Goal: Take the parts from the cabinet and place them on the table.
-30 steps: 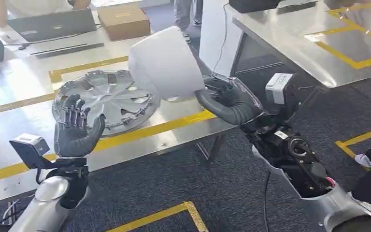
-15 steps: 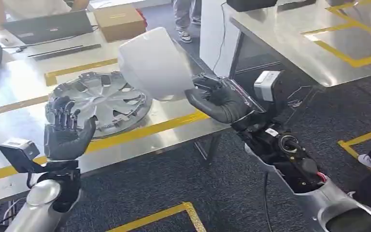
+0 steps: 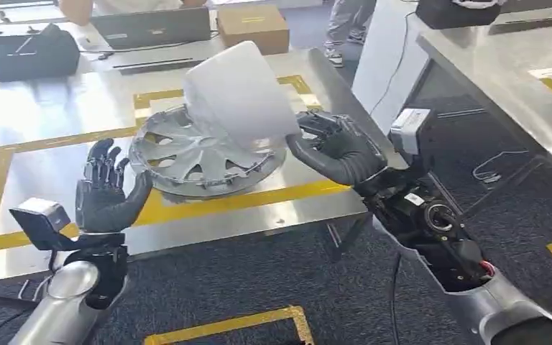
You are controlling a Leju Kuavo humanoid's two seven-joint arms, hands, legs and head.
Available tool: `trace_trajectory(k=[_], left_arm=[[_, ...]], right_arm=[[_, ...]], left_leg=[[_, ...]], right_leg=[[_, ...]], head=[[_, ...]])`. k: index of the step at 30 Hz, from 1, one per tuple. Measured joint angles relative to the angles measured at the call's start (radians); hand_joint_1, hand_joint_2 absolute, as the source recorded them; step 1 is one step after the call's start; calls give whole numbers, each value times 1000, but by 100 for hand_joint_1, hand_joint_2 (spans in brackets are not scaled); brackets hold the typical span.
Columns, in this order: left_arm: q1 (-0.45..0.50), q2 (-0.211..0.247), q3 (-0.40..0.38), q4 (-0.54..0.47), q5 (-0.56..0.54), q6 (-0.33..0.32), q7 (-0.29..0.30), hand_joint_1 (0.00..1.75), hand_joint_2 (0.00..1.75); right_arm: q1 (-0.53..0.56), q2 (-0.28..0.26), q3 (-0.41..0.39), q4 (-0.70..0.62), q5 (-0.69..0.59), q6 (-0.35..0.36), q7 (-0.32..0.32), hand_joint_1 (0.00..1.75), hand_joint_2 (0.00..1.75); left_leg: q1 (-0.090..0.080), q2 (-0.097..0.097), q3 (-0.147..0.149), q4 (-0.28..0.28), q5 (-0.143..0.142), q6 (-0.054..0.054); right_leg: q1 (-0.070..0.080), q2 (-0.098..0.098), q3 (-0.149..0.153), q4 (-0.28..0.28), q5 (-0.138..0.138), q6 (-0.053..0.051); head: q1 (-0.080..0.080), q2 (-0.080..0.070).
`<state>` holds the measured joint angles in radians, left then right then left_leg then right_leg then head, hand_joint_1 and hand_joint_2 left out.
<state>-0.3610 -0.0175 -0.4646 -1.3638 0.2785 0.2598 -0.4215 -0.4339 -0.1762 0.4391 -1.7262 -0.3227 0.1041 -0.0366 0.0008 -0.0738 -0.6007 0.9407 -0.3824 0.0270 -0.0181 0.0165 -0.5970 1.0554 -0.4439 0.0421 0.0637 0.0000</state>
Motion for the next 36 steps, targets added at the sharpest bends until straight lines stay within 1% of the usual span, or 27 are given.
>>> trace_trajectory(k=[1, 2, 5, 6, 7, 8, 9, 11, 12, 13, 15, 16, 17, 18, 21, 22, 23, 24, 26, 27, 28, 29, 30, 31, 32, 33, 36], left_arm=[[0, 0, 0, 0, 0, 0, 0, 0, 175], [-2, 0, 0, 0, 0, 0, 0, 0, 175], [4, 1, 0, 0, -2, 0, 1, 0, 175], [4, 1, 0, 0, -2, 0, 1, 0, 175], [6, 2, 0, 0, -2, 0, 1, 0, 175], [3, 2, 0, 0, -3, 1, 0, 0, 175], [2, 3, 0, 0, -3, 1, 0, 0, 175], [8, 2, 0, 0, -3, 1, 0, 0, 175], [11, 3, 0, 0, -3, 1, 0, 0, 175], [12, 3, 0, 0, -3, 1, 1, 0, 175], [9, 4, 0, 0, -3, 2, 1, 0, 175], [8, 4, 0, 0, -3, 2, 1, 0, 175], [5, 3, 0, 0, -3, 2, 1, 0, 175], [5, 1, 0, 0, -3, 1, 0, 0, 175], [3, 2, 0, 0, -2, -7, 0, 0, 175], [3, 1, 0, -1, 0, -9, 0, 0, 175], [1, 0, 0, -1, 1, -10, -1, 0, 175], [-1, 0, 0, -1, 1, -11, -1, 0, 175], [-1, -2, 0, 0, 2, -11, -1, 0, 175], [0, -2, 0, 0, 2, -11, -1, 0, 175], [0, -3, 0, 0, 2, -11, -1, 0, 175], [-1, -3, 0, 0, 2, -11, -2, 0, 175], [-2, -3, 0, 0, 3, -11, -2, 0, 175], [-3, -5, 0, 0, 3, -11, -2, 0, 175], [-4, -6, 0, 0, 3, -11, -4, 0, 175], [-6, -6, 0, 0, 5, -11, -4, 0, 175], [-5, -7, 0, 0, 5, -11, -5, 0, 175]], right_arm=[[-1, 0, 0, 0, 0, 0, 0, 175, 175], [0, 0, 0, 2, 0, 0, -1, 175, 175], [0, 0, 2, 3, 0, 0, -2, 175, 175], [-2, 0, 3, 3, 0, 0, -2, 175, 175], [-3, 0, 3, 3, 0, 0, -3, 175, 175], [-4, 0, 2, 3, 0, -1, -3, 175, 175], [-4, 0, 2, 3, 0, 1, -3, 175, 175], [-1, 0, 3, 4, 0, 0, -3, 175, 175], [0, 0, 4, 5, 0, 0, -3, 175, 175], [0, 0, 5, 6, 0, 0, -3, 175, 175], [0, 0, 5, 6, 0, 0, -3, 175, 175], [0, 1, 6, 6, 0, 0, -3, 175, 175], [-1, 0, 6, 6, 0, 0, -3, 175, 175], [-4, 0, 6, 7, 0, -1, -3, 175, 175], [-5, 1, 8, 11, 2, -1, -4, 175, 175], [-5, 0, 8, 11, 2, 0, -5, 175, 175], [-6, 0, 8, 13, 2, 0, -7, 175, 175], [-9, 0, 8, 16, 3, 0, -9, 175, 175], [-10, 0, 9, 24, 5, 3, -11, 175, 175], [-10, 1, 12, 32, 5, 8, -14, 175, 175], [-11, 1, 14, 38, 6, 11, -17, 175, 175], [-13, 0, 15, 45, 7, 14, -22, 175, 175], [-18, 0, 15, 51, 8, 16, -26, 175, 175], [-24, 0, 15, 56, 8, 18, -30, 175, 175], [-30, 0, 16, 61, 9, 19, -32, 175, 175], [-36, 0, 16, 70, 14, 19, -34, 175, 175], [-42, 2, 22, 88, 19, 21, -37, 175, 175]], left_leg=[[2, -8, 1, 3, -3, -4], [-3, -17, -5, 7, -3, -10], [7, -43, -19, 5, 8, -26], [1, -52, -20, 7, 7, -32], [-1, -12, -26, 25, -9, -36], [-3, 32, -54, 83, -42, -42], [-1, 51, -97, 171, -81, -45], [1, 64, -184, 332, -135, -48], [2, 65, -203, 359, -133, -48], [3, 65, -197, 339, -113, -48], [3, 79, -99, 146, -17, -42], [2, 106, -43, 46, 18, -38], [-11, 136, -23, 7, 6, -33], [-6, 116, -26, 6, 13, -24], [-11, 88, -27, 6, 9, -11], [-3, 82, -22, 0, 13, -5], [-1, 75, -20, -1, 12, -1], [-1, 67, -19, -1, 12, 2], [-2, 47, -20, 0, 11, 4], [-2, 36, -20, 0, 11, 5], [-2, 24, -19, 1, 11, 4], [-2, 11, -16, 1, 11, 4], [-1, -4, -13, 2, 10, 3], [-1, -18, -9, 3, 8, 1], [2, -24, -12, 0, 9, -2], [-1, -37, -19, 6, 11, -7], [7, -67, -33, 2, 22, -25]], right_leg=[[-4, 29, 27, -73, 23, -2], [-4, 60, 44, -89, 11, -3], [2, 38, 53, -97, 2, -11], [-7, 27, 59, -107, 6, -18], [-6, 14, 66, -112, 9, -26], [-5, 3, 68, -114, 9, -35], [-1, -8, 68, -114, 8, -39], [2, -31, 68, -114, 6, -42], [3, -42, 68, -114, 5, -43], [3, -51, 69, -114, 3, -43], [3, -73, 75, -114, -2, -40], [3, -82, 80, -114, -7, -36], [13, -88, 79, -113, -11, -30], [14, -91, 79, -112, -13, -27], [14, -118, 90, -117, -19, -14], [9, -92, 84, -108, -32, -6], [6, -54, 68, -71, -60, -4], [4, -33, 34, 7, -102, -3], [7, -21, -58, 193, -169, 1], [7, -21, -86, 240, -173, 1], [7, -20, -87, 229, -150, 0], [7, -19, -68, 174, -108, -3], [7, -11, -26, 74, -45, -9], [7, 12, 16, -30, 13, -14], [0, 59, 36, -70, 7, -22], [1, 58, 47, -89, 18, -19], [9, 29, 55, -103, 7, -25]], head=[[6, 0], [3, 0], [5, 0], [0, 0], [0, 0], [-19, 0], [-25, 0], [-32, 0], [-35, 0], [-37, 0], [-40, 0], [-41, 0], [-43, 0], [-39, 0], [-32, 0], [-31, 0], [-25, 0], [-16, 0], [-2, 0], [0, 0], [0, 0], [4, 0], [9, 0], [14, 0], [15, 0], [6, 0], [15, 0]])
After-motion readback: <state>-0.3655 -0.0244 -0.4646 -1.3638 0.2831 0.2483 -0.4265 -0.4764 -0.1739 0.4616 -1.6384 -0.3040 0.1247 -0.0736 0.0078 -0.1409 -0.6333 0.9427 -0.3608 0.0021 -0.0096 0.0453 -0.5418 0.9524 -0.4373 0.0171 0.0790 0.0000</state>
